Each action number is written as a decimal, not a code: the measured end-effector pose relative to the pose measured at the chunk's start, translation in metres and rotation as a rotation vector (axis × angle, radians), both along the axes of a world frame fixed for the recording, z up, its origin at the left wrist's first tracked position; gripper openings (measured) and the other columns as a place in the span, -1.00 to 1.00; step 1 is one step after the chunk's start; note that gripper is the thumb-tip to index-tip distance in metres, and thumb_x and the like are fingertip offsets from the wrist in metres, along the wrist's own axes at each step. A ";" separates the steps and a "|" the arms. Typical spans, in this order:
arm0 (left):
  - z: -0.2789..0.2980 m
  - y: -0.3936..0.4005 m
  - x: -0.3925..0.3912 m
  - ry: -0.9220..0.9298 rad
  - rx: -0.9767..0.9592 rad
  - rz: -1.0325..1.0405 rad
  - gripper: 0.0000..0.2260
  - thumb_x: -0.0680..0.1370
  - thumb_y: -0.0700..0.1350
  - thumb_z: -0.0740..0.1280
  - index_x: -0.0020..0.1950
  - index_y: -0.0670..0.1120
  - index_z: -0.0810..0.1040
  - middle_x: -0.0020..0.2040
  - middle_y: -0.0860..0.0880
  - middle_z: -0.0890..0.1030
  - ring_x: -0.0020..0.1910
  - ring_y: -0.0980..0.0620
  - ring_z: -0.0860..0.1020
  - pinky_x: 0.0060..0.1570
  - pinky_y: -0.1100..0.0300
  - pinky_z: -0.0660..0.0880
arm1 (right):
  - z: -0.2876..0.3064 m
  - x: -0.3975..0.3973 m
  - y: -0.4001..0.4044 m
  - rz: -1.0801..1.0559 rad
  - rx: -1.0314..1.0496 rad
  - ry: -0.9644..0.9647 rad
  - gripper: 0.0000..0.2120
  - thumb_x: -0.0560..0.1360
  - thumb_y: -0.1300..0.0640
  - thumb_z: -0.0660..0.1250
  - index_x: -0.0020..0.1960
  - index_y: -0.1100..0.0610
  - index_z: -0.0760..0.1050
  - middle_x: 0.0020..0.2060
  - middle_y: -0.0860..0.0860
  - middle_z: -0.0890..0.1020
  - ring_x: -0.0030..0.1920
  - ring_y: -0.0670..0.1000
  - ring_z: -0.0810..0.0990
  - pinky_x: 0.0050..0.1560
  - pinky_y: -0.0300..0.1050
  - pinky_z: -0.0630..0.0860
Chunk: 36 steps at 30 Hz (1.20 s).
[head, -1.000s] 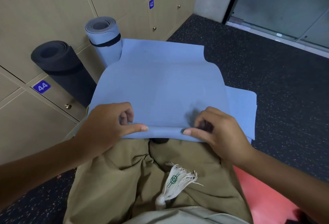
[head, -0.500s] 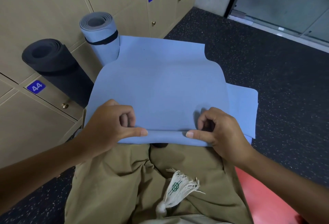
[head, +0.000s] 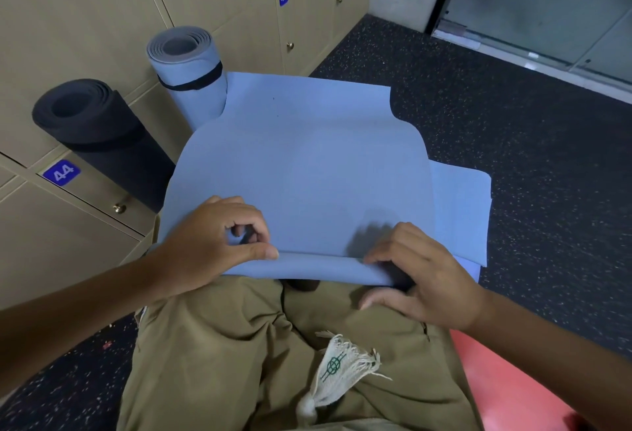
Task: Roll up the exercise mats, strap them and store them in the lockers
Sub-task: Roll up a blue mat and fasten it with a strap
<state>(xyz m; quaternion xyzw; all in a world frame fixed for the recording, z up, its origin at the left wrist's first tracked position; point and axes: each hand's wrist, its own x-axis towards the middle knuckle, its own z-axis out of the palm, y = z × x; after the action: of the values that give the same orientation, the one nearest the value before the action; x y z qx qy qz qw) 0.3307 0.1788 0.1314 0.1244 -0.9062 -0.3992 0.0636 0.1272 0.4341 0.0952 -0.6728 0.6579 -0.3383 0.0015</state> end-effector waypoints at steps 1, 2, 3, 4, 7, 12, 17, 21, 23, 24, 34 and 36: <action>0.002 0.001 0.001 0.002 -0.004 -0.010 -0.75 0.38 0.25 0.47 -0.26 0.10 0.59 -0.25 0.09 0.62 -0.16 0.01 0.52 0.04 0.15 0.34 | 0.001 -0.001 0.000 -0.001 0.009 0.001 -0.60 0.46 -0.08 0.55 0.01 0.26 0.63 -0.12 0.03 0.61 -0.14 0.03 0.47 0.00 -0.22 0.40; 0.004 0.002 0.001 0.004 -0.017 -0.022 -0.74 0.34 0.26 0.49 -0.26 0.10 0.59 -0.25 0.09 0.61 -0.16 0.01 0.53 0.03 0.14 0.34 | 0.002 -0.001 0.000 -0.005 0.021 0.002 -0.61 0.47 -0.08 0.54 0.01 0.25 0.63 -0.12 0.03 0.61 -0.14 0.04 0.49 0.00 -0.21 0.41; 0.006 0.002 0.002 0.006 -0.040 -0.038 -0.72 0.31 0.27 0.52 -0.26 0.11 0.58 -0.24 0.09 0.60 -0.17 0.02 0.53 0.01 0.14 0.35 | 0.003 -0.002 0.000 -0.008 0.036 0.006 -0.63 0.50 -0.09 0.52 0.01 0.24 0.63 -0.13 0.02 0.61 -0.14 0.04 0.50 -0.01 -0.20 0.43; 0.007 0.003 0.003 0.009 -0.067 -0.054 -0.69 0.27 0.29 0.54 -0.25 0.12 0.57 -0.24 0.09 0.59 -0.18 0.02 0.52 -0.01 0.15 0.35 | 0.005 -0.002 -0.001 -0.010 0.054 0.011 -0.64 0.53 -0.10 0.48 0.01 0.22 0.62 -0.13 0.01 0.61 -0.14 0.05 0.51 -0.02 -0.18 0.46; 0.009 0.004 0.005 0.010 -0.120 -0.090 -0.63 0.21 0.33 0.56 -0.22 0.14 0.55 -0.20 0.11 0.57 -0.19 0.05 0.51 -0.14 0.26 0.36 | 0.011 -0.003 -0.003 -0.017 0.099 0.050 -0.66 0.60 -0.13 0.39 0.01 0.18 0.61 -0.13 -0.02 0.59 -0.14 0.05 0.52 -0.06 -0.10 0.49; 0.007 0.005 0.010 -0.001 -0.259 -0.095 -0.65 0.32 0.38 0.46 -0.19 0.14 0.53 -0.23 0.18 0.51 -0.16 0.18 0.46 -0.15 0.40 0.32 | 0.017 0.000 -0.007 -0.093 0.116 0.139 -0.68 0.63 -0.14 0.31 -0.05 0.12 0.59 -0.19 -0.07 0.58 -0.16 0.02 0.51 -0.09 -0.05 0.42; 0.000 0.017 0.011 0.044 -0.408 -0.021 -0.71 0.52 0.25 0.32 -0.21 0.07 0.52 -0.28 0.20 0.46 -0.21 0.17 0.39 -0.17 0.34 0.29 | 0.021 0.003 -0.015 -0.186 0.158 0.151 -0.66 0.63 -0.14 0.25 -0.11 0.08 0.58 -0.25 -0.09 0.59 -0.17 0.01 0.49 -0.08 -0.06 0.38; -0.001 0.014 0.007 -0.017 -0.318 0.058 -0.72 0.53 0.25 0.28 -0.26 0.10 0.52 -0.33 0.18 0.47 -0.18 0.17 0.44 -0.14 0.37 0.32 | 0.028 -0.001 -0.022 -0.210 0.334 -0.048 -0.70 0.58 -0.25 0.22 -0.12 -0.06 0.54 -0.28 -0.15 0.55 -0.17 -0.10 0.45 -0.12 -0.07 0.41; 0.000 0.006 0.003 -0.067 -0.240 0.046 -0.70 0.50 0.28 0.27 -0.27 0.11 0.55 -0.32 0.14 0.52 -0.15 0.14 0.48 -0.13 0.34 0.33 | 0.032 -0.008 -0.026 -0.193 0.424 -0.241 -0.74 0.55 -0.28 0.29 -0.12 -0.10 0.51 -0.26 -0.16 0.55 -0.13 -0.10 0.51 -0.14 -0.14 0.45; 0.000 0.002 0.000 -0.090 -0.192 0.041 -0.68 0.48 0.30 0.27 -0.27 0.11 0.57 -0.30 0.11 0.55 -0.14 0.13 0.49 -0.14 0.32 0.34 | 0.032 -0.012 -0.029 -0.183 0.428 -0.306 -0.77 0.54 -0.24 0.36 -0.14 -0.10 0.52 -0.24 -0.15 0.55 -0.13 -0.09 0.52 -0.15 -0.20 0.43; 0.003 -0.015 -0.011 -0.044 -0.122 -0.033 -0.75 0.44 0.31 0.39 -0.16 0.15 0.59 -0.18 0.16 0.57 -0.12 0.10 0.52 -0.12 0.26 0.38 | 0.025 -0.037 -0.052 -0.188 0.401 -0.701 -0.81 0.35 0.00 0.61 -0.19 -0.05 0.61 -0.22 -0.12 0.55 -0.13 -0.08 0.52 -0.10 -0.32 0.37; 0.002 -0.015 -0.012 -0.017 -0.189 -0.099 -0.71 0.41 0.31 0.46 -0.08 0.14 0.58 -0.14 0.18 0.55 -0.13 0.11 0.52 -0.11 0.25 0.39 | 0.023 -0.041 -0.054 -0.183 0.406 -0.739 -0.79 0.32 -0.06 0.60 -0.17 -0.04 0.62 -0.24 -0.13 0.53 -0.16 -0.10 0.50 -0.11 -0.32 0.37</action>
<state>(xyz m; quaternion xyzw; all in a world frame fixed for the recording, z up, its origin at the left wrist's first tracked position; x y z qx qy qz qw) 0.3189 0.1643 0.1339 0.0764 -0.9452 -0.3137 0.0475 0.0862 0.3805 0.1185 -0.4314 0.7232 -0.4192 0.3394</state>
